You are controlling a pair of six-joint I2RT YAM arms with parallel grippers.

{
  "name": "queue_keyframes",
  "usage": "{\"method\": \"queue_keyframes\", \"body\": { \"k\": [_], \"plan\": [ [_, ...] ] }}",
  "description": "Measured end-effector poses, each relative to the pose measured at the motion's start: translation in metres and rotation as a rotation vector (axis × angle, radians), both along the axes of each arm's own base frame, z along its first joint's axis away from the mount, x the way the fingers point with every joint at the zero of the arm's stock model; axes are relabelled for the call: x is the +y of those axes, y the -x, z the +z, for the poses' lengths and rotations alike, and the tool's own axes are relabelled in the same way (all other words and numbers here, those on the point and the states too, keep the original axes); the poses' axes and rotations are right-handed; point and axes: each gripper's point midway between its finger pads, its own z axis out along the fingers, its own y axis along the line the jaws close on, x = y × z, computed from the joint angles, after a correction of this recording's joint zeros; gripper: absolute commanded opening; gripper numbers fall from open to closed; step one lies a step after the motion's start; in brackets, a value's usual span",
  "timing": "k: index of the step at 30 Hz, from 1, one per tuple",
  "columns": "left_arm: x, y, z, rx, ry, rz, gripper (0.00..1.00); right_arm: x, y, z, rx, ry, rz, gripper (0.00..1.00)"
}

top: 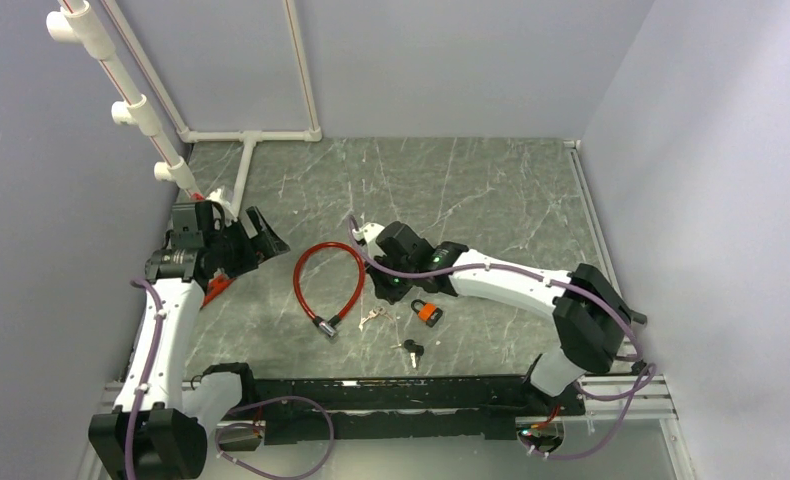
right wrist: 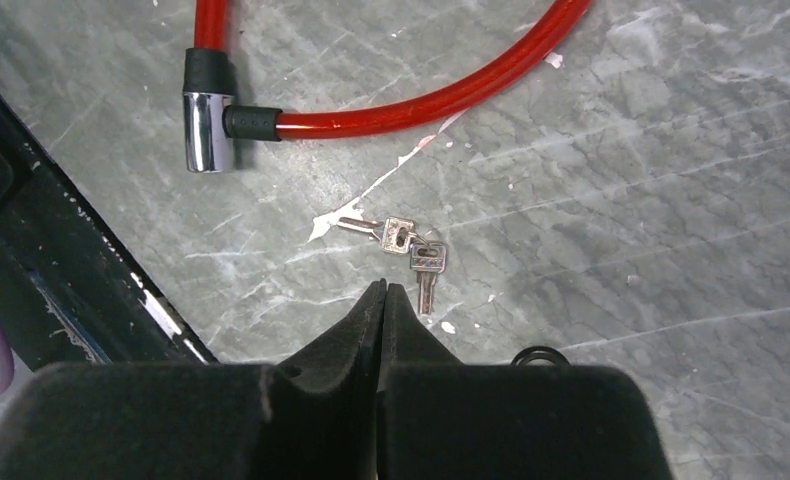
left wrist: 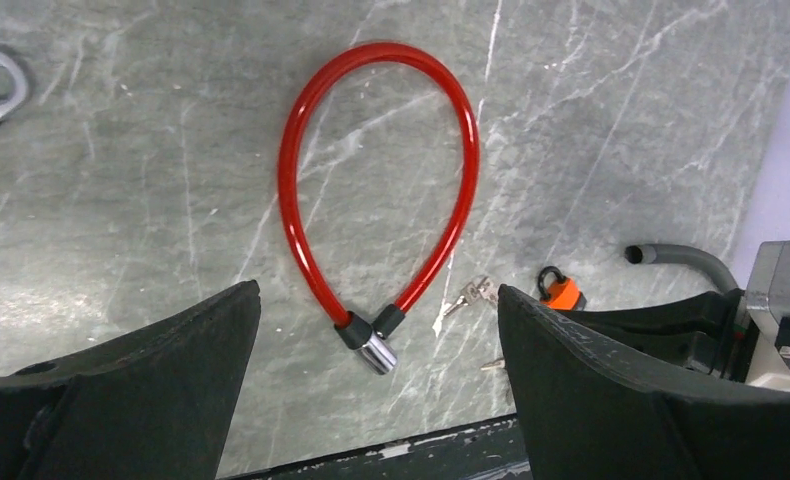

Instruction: Unlock with the key

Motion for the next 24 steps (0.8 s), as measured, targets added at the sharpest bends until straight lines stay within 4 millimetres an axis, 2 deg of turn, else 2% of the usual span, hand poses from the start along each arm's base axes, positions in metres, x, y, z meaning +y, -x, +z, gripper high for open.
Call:
{"method": "queue_keyframes", "body": {
  "k": [4, 7, 15, 16, 19, 20, 22, 24],
  "plan": [
    [-0.009, 0.001, 0.003, -0.026, 0.049, -0.013, 0.91, -0.003, -0.001, 0.007, -0.005, -0.021, -0.026, 0.00],
    [-0.023, 0.003, 0.007, -0.066, 0.114, -0.041, 0.84, -0.003, -0.004, 0.021, -0.018, -0.060, -0.048, 0.00],
    [-0.062, 0.011, 0.006, -0.157, 0.327, -0.122, 0.78, -0.008, -0.016, 0.097, -0.113, -0.277, -0.125, 0.00],
    [-0.065, 0.011, 0.008, -0.173, 0.345, -0.130, 0.77, -0.009, -0.016, 0.105, -0.124, -0.298, -0.124, 0.03],
    [-0.068, 0.011, 0.015, -0.199, 0.367, -0.143, 0.78, -0.009, -0.014, 0.115, -0.132, -0.326, -0.099, 0.26],
    [-0.067, 0.011, 0.018, -0.194, 0.358, -0.142, 0.79, -0.008, -0.013, 0.112, -0.124, -0.316, -0.084, 0.31],
    [-0.062, 0.011, 0.028, -0.184, 0.307, -0.139, 0.81, -0.003, -0.012, 0.098, -0.102, -0.276, -0.064, 0.47],
    [-0.053, 0.006, 0.045, -0.210, 0.230, -0.136, 0.81, 0.003, -0.008, 0.071, -0.065, -0.209, -0.036, 0.54]
  ]
}}
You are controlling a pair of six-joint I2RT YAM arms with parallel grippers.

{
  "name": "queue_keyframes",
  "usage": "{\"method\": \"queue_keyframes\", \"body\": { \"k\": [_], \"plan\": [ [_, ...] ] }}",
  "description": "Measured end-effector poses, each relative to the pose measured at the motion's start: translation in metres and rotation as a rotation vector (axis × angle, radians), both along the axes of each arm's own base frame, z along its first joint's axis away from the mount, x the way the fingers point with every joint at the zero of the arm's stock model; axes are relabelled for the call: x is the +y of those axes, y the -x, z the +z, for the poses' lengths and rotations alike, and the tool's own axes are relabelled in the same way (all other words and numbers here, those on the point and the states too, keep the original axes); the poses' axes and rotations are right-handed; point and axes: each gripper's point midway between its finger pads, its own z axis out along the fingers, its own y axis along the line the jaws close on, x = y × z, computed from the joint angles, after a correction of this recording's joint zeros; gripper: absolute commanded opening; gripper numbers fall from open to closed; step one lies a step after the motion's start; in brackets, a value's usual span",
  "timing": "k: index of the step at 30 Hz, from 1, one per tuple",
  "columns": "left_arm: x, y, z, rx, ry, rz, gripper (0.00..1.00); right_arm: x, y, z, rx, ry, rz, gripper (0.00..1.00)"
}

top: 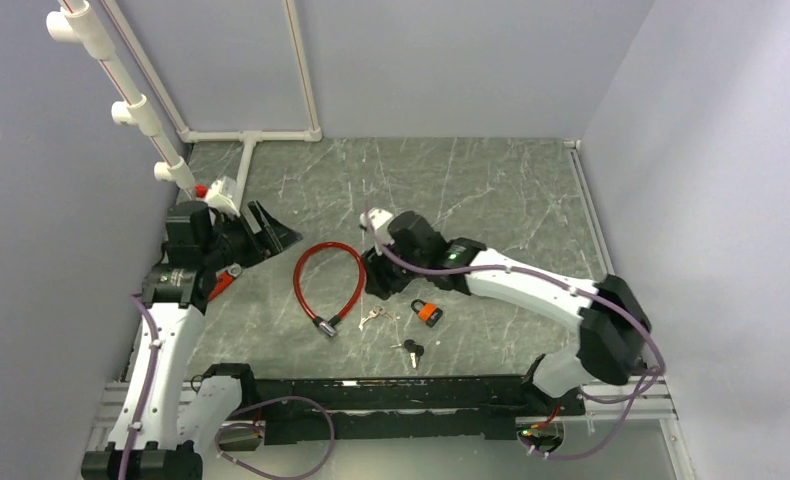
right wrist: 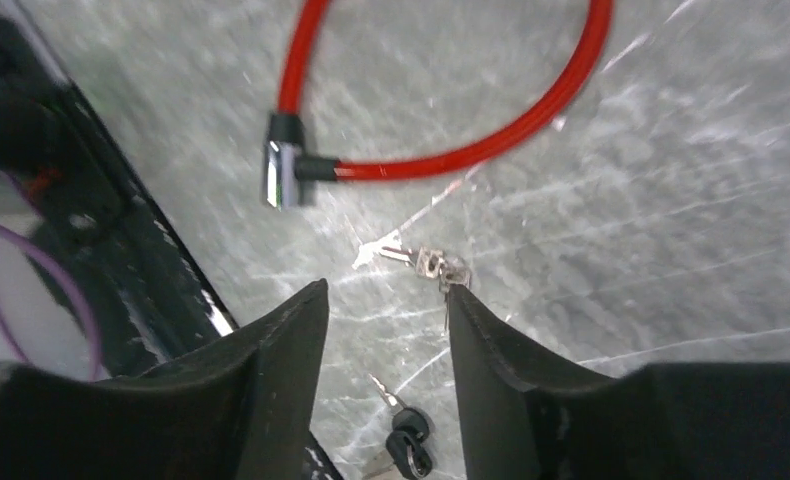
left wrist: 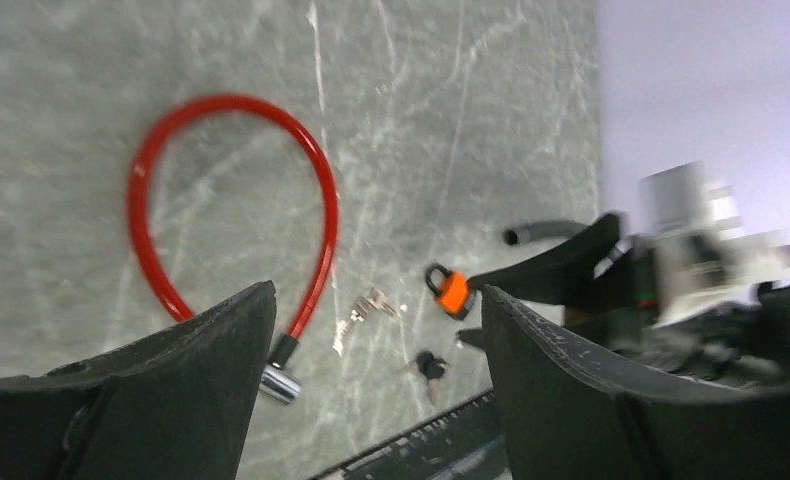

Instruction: Unlock with the key

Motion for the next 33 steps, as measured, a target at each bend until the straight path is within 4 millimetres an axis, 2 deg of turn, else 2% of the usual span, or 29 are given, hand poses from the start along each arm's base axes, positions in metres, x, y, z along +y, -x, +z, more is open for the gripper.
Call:
{"method": "queue_keyframes", "body": {
  "k": [2, 4, 6, 10, 13, 17, 20, 23, 25, 33],
  "plan": [
    [0.011, -0.004, 0.018, -0.050, -0.081, 0.021, 0.81, 0.003, 0.006, -0.030, 0.041, 0.074, 0.025, 0.54],
    [0.021, -0.005, 0.028, -0.085, -0.154, 0.045, 0.81, 0.000, 0.012, -0.062, 0.086, 0.153, 0.033, 0.53],
    [0.031, -0.002, 0.027, -0.095, -0.218, 0.072, 0.81, -0.005, 0.013, -0.087, 0.113, 0.227, 0.029, 0.54],
    [0.042, 0.006, 0.014, -0.062, -0.283, 0.095, 0.81, -0.014, 0.012, -0.114, 0.107, 0.321, 0.071, 0.58],
    [0.047, 0.009, 0.008, -0.041, -0.309, 0.107, 0.81, -0.024, 0.008, -0.125, 0.063, 0.391, 0.119, 0.55],
    [0.051, 0.010, 0.001, -0.012, -0.333, 0.120, 0.81, -0.028, 0.003, -0.128, 0.004, 0.430, 0.172, 0.58],
    [0.053, 0.009, -0.001, -0.004, -0.343, 0.120, 0.81, -0.026, 0.002, -0.134, -0.008, 0.441, 0.212, 0.58],
    [0.054, 0.008, -0.002, 0.000, -0.348, 0.125, 0.81, -0.024, 0.002, -0.142, -0.011, 0.455, 0.250, 0.52],
    [0.055, 0.008, -0.002, 0.001, -0.352, 0.129, 0.81, -0.022, 0.000, -0.147, -0.014, 0.467, 0.266, 0.52],
    [0.058, 0.007, -0.006, 0.015, -0.364, 0.142, 0.81, -0.010, -0.005, -0.147, -0.028, 0.449, 0.307, 0.50]
  ]
}}
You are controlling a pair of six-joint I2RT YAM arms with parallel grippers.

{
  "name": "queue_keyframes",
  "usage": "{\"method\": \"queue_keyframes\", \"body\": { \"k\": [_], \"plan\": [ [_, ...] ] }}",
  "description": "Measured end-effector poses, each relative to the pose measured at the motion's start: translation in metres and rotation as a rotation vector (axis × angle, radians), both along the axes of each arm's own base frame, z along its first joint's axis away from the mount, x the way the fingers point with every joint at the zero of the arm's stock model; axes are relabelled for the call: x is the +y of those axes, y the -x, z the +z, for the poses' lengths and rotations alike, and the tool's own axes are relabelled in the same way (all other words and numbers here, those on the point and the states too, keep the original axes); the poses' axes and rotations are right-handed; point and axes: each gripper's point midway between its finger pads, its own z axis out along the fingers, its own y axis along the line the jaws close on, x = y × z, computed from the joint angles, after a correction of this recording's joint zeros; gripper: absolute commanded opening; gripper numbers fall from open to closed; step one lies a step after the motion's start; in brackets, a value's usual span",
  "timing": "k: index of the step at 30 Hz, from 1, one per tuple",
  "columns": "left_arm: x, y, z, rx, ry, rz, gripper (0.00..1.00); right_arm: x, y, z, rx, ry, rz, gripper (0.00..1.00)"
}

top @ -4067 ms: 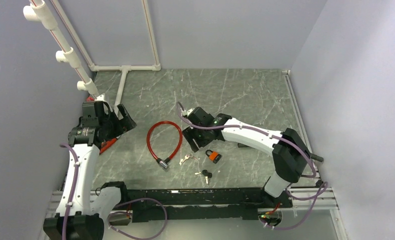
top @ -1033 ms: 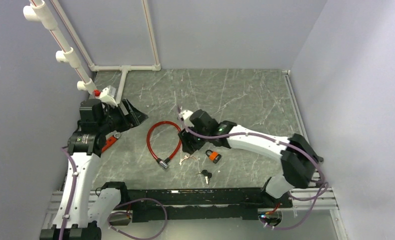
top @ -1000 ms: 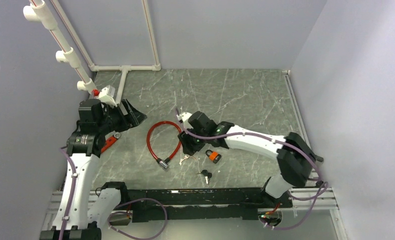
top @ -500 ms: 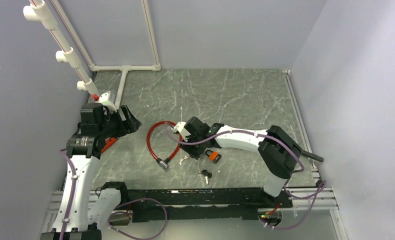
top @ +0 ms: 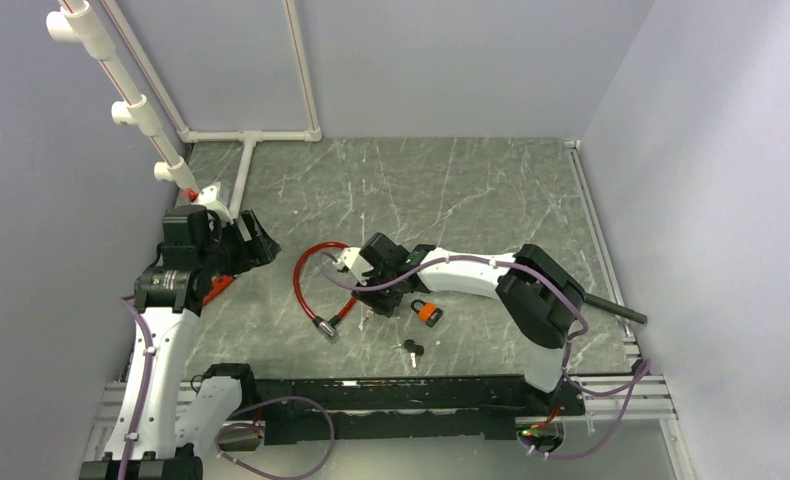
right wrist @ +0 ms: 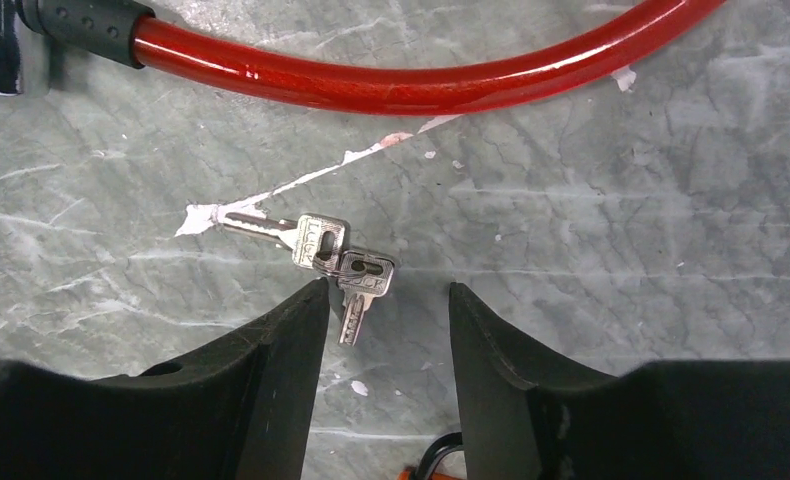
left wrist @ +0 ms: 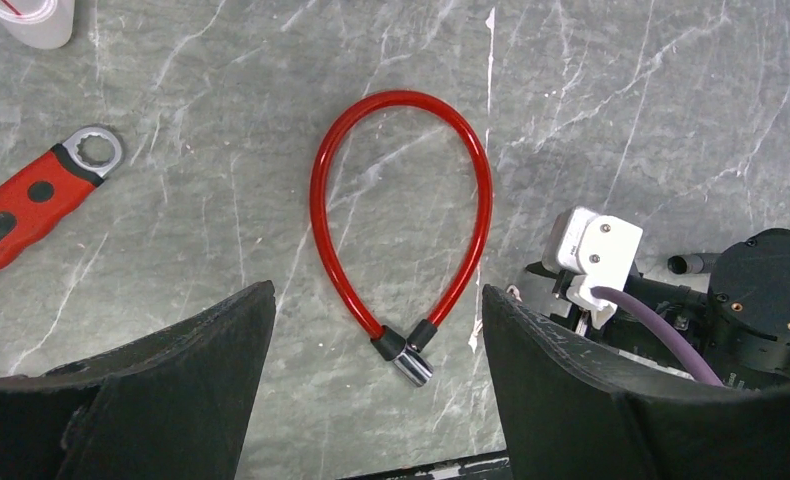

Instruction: Unlock with the key

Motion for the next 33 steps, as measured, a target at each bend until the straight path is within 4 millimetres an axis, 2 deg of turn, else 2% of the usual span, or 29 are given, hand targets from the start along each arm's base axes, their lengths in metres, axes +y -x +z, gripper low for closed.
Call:
{"method": "queue_keyframes", "body": {
  "k": [8, 15, 23, 28, 33],
  "plan": [
    [0.001, -0.001, -0.002, 0.007, -0.004, 0.006, 0.80, 0.006, 0.005, 0.002, 0.016, -0.022, 0.030, 0.52],
    [0.001, -0.002, -0.004, 0.018, -0.005, 0.006, 0.80, 0.021, 0.002, 0.009, 0.009, -0.057, 0.049, 0.47],
    [0.001, -0.002, -0.005, 0.023, -0.005, 0.007, 0.80, 0.025, 0.002, 0.001, 0.020, -0.045, 0.052, 0.31],
    [0.001, -0.003, -0.007, 0.031, -0.005, 0.006, 0.80, 0.025, 0.001, 0.001, 0.017, -0.044, 0.044, 0.02],
    [0.001, -0.004, -0.009, 0.037, -0.005, 0.006, 0.80, 0.022, -0.005, 0.001, -0.010, -0.028, -0.009, 0.00]
  ]
}}
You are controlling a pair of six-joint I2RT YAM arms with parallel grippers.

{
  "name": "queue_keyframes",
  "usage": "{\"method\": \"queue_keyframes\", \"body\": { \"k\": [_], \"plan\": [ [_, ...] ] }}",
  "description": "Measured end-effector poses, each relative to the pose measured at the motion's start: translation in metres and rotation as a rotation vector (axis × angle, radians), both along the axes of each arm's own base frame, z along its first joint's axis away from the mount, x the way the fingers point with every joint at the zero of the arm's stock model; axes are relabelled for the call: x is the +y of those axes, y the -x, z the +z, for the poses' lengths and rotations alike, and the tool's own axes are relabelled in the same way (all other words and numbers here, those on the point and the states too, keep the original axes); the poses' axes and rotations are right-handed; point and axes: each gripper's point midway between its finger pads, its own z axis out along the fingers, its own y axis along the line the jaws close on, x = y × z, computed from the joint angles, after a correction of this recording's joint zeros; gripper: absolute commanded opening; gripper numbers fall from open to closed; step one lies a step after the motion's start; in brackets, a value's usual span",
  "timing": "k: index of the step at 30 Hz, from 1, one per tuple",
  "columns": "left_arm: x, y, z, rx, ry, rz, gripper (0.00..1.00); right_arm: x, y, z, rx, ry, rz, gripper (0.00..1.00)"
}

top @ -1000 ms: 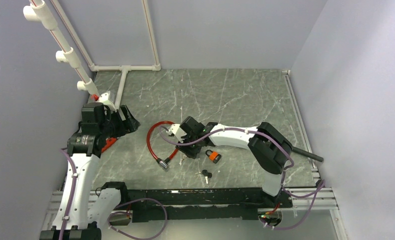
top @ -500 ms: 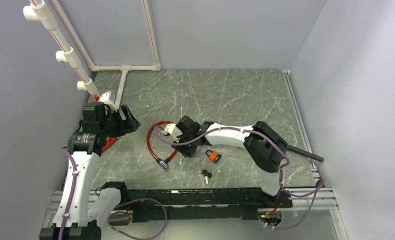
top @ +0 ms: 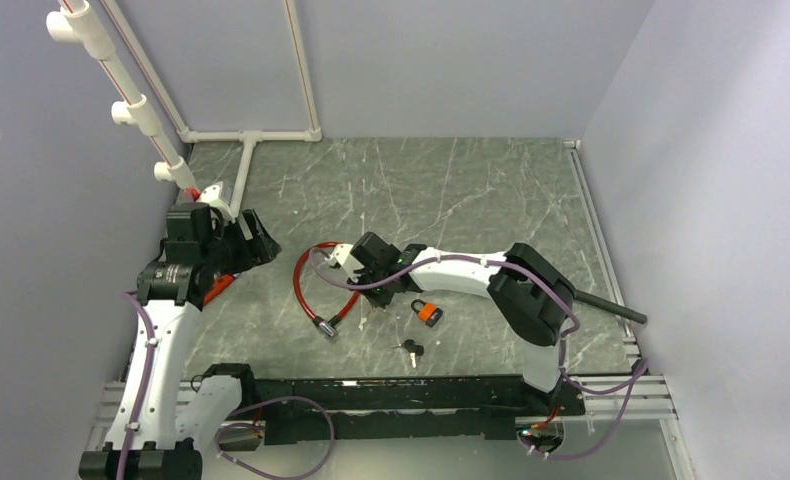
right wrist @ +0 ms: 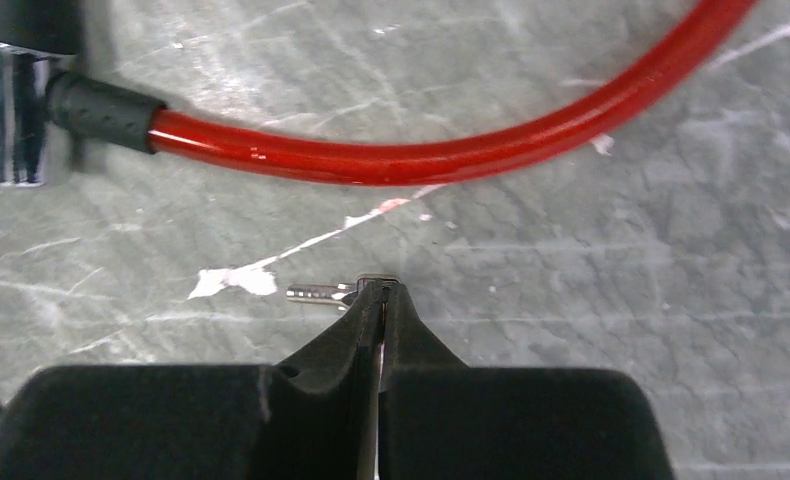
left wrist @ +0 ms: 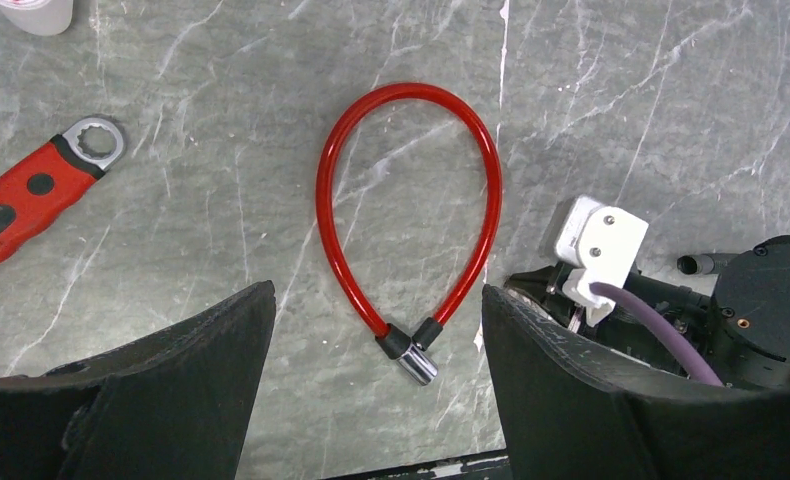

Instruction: Unlock with the key

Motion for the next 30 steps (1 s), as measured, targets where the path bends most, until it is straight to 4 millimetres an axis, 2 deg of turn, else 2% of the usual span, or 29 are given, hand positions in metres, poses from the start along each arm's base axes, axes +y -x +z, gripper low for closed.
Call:
{"method": "queue_keyframes", "body": {
  "k": [2, 3, 6, 10, 15, 27, 30],
  "plan": [
    [0.000, 0.000, 0.000, 0.000, 0.000, 0.000, 0.80, -0.004, -0.005, 0.000, -0.019, 0.012, -0.044, 0.01],
    [0.000, 0.000, 0.000, 0.001, 0.000, 0.000, 0.80, -0.007, -0.006, 0.001, -0.028, 0.016, -0.066, 0.06],
    [0.000, 0.000, -0.001, 0.002, 0.001, 0.000, 0.80, -0.017, -0.005, 0.001, -0.035, 0.026, -0.121, 0.34],
    [0.000, -0.001, -0.001, 0.006, 0.001, 0.001, 0.80, -0.026, -0.001, 0.005, -0.035, 0.023, -0.155, 0.34],
    [0.001, -0.001, -0.002, 0.007, 0.001, 0.003, 0.80, -0.024, -0.003, 0.014, -0.048, -0.002, -0.176, 0.33],
    [0.001, -0.001, -0.002, 0.008, 0.001, 0.005, 0.80, -0.028, 0.000, 0.010, -0.024, 0.015, -0.216, 0.32],
    [0.001, -0.001, -0.002, 0.008, 0.001, 0.005, 0.80, -0.029, 0.001, 0.009, -0.017, 0.016, -0.225, 0.28]
  ]
}}
